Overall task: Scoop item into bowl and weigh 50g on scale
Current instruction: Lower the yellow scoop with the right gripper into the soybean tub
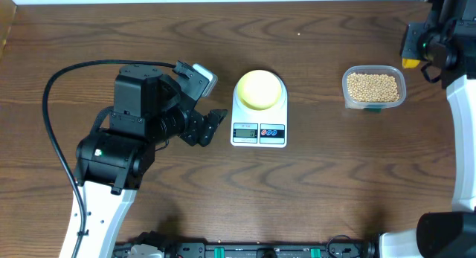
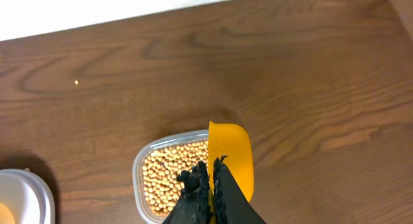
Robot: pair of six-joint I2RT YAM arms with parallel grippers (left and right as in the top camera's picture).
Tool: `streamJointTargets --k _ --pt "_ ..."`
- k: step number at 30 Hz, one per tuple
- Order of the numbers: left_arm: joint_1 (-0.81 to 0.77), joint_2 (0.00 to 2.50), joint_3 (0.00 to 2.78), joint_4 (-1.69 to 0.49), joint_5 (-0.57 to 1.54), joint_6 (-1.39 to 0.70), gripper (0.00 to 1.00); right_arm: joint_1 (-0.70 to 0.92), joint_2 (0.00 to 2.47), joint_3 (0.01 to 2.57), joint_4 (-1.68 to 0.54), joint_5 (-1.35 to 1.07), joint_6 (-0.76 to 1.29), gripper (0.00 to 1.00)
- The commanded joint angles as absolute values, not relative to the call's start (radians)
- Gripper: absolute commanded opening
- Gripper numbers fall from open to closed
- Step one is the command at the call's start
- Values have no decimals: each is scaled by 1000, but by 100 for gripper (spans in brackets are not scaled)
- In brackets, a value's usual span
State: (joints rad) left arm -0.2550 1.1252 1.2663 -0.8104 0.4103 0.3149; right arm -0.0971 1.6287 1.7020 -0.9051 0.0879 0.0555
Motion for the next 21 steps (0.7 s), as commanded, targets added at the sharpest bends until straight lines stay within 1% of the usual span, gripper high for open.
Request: streamJointTargets --k 1,14,21 --pt "-249 1125 1262 -812 419 324 84 -97 1684 1718 -917 106 43 1" --pt "-249 1125 1262 -812 419 324 84 -90 1879 1718 -961 106 35 1" --pt "-249 1125 1262 -812 419 324 84 -90 1992 1718 -965 64 21 1"
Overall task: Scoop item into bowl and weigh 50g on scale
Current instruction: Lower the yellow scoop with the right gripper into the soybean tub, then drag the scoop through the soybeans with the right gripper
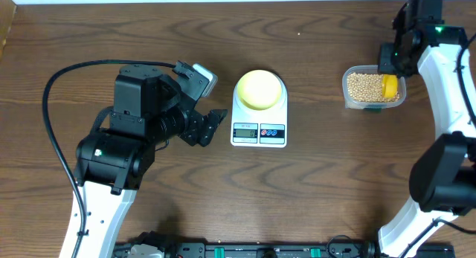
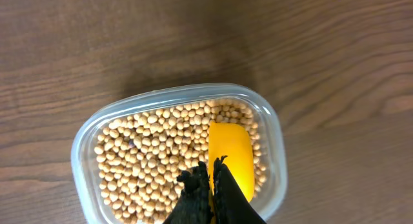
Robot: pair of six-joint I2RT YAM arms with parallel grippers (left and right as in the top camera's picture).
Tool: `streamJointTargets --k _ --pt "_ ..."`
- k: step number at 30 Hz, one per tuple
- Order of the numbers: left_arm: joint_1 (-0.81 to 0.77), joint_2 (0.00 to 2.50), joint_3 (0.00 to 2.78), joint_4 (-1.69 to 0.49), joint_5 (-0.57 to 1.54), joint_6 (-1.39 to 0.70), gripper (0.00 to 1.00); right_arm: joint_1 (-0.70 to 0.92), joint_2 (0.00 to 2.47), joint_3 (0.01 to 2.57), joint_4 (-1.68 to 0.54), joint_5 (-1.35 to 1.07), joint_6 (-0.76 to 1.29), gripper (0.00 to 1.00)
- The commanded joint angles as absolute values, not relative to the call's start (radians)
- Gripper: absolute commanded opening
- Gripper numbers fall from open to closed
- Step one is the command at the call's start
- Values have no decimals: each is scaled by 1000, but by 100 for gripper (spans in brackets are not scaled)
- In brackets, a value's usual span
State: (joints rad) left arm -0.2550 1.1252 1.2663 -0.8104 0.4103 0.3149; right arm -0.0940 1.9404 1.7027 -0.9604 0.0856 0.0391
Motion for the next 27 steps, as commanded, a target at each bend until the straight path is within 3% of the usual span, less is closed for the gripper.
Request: streamJointTargets --k 1,17,27 --pt "-249 1125 1262 -812 419 324 84 -90 2005 1718 -965 43 20 1" --pt "-249 1125 1262 -812 419 324 84 -99 2027 1718 -954 -196 -19 1" --pt "-249 1125 1262 -812 419 324 84 -203 2030 1715 -943 -379 -40 1"
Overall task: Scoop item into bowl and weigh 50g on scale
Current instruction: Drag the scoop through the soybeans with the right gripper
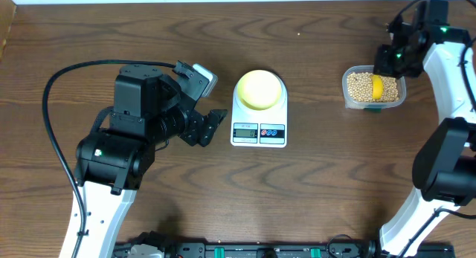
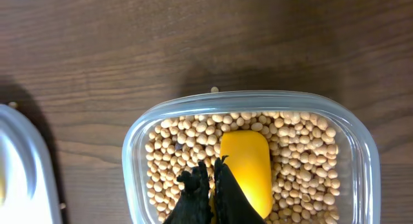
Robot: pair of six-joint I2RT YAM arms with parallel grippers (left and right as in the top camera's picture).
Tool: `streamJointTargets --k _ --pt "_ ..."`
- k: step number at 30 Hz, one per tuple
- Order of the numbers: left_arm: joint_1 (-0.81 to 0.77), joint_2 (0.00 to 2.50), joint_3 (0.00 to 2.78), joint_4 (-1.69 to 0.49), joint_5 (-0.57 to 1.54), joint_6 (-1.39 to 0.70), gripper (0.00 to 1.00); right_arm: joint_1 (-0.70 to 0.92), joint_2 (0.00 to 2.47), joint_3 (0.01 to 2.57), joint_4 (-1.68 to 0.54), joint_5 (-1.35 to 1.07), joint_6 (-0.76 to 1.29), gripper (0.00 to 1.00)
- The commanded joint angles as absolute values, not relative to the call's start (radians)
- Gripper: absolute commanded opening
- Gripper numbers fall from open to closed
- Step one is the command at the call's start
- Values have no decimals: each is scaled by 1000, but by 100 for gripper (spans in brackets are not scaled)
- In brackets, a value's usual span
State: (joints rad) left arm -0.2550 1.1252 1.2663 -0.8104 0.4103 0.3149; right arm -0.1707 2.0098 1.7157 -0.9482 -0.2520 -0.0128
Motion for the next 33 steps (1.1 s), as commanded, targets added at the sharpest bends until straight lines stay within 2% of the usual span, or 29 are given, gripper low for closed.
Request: streamJointTargets --k 1,16,33 --pt "-249 1125 1262 -812 419 324 84 -212 2030 1711 -940 -389 -43 1" --pt "-249 1125 1262 -812 419 324 84 -360 2062 1571 -843 -689 -43 1" --pt "-249 1125 1262 -812 419 324 84 -461 2062 1547 -853 -760 -43 1"
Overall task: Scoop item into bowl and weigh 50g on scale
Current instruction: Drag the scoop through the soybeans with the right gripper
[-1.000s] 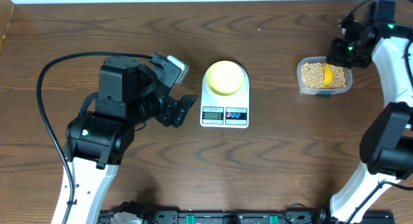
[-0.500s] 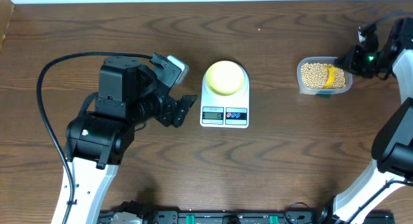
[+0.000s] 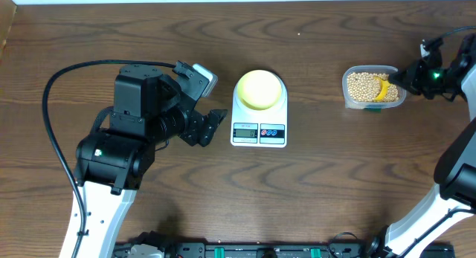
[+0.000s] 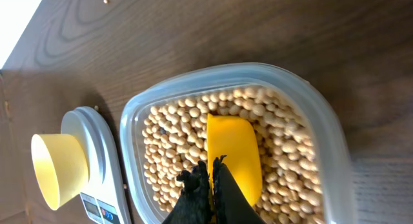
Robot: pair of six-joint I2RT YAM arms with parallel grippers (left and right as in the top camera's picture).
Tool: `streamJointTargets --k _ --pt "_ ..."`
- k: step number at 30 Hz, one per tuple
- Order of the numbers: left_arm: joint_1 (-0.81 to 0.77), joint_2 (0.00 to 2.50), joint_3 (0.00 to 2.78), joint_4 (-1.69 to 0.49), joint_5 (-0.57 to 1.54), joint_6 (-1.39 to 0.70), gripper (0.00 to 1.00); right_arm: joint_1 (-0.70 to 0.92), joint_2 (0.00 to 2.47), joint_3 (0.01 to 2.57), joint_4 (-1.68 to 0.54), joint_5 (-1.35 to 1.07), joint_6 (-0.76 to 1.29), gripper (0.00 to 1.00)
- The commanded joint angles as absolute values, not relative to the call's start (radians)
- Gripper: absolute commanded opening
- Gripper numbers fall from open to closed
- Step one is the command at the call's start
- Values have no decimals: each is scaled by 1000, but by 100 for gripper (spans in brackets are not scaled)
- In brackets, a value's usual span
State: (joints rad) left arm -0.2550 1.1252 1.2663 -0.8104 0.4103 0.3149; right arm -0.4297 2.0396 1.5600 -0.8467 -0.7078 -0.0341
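Note:
My right gripper (image 4: 211, 172) is shut on a yellow scoop (image 4: 233, 156), whose blade lies in the soybeans of the clear plastic container (image 4: 326, 127). Overhead, the scoop (image 3: 383, 88) sits at the right side of the container (image 3: 373, 86), with the right gripper (image 3: 407, 76) reaching in from the right. A yellow bowl (image 3: 259, 89) stands on the white scale (image 3: 258, 126) at the table's middle; the wrist view shows the bowl (image 4: 57, 169) too. My left gripper (image 3: 214, 121) rests left of the scale, its jaws slightly apart and holding nothing.
A black cable (image 3: 59, 79) loops round the left arm. The left arm's body fills the table's left part. A stray bean (image 4: 106, 0) lies on the wood beyond the container.
My right arm has swung round to the container's right side and the wrist has rolled. The scoop is still among the beans. The left arm has not moved.
The right gripper held the scoop above the table beside the container. Then the scoop was at the beans' right end, then in their middle. Now it lies in the beans with the arm reaching from the right. Bowl, scale and left arm stayed put.

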Motion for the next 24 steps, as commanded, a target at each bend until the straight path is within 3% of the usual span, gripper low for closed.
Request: streamJointTargets --k 1,24 --pt "-249 1125 1262 -812 419 324 84 -467 2062 1547 -852 -777 -43 1" --pt "-249 1125 1262 -812 419 324 84 -564 2062 1547 -826 -1085 -42 1"
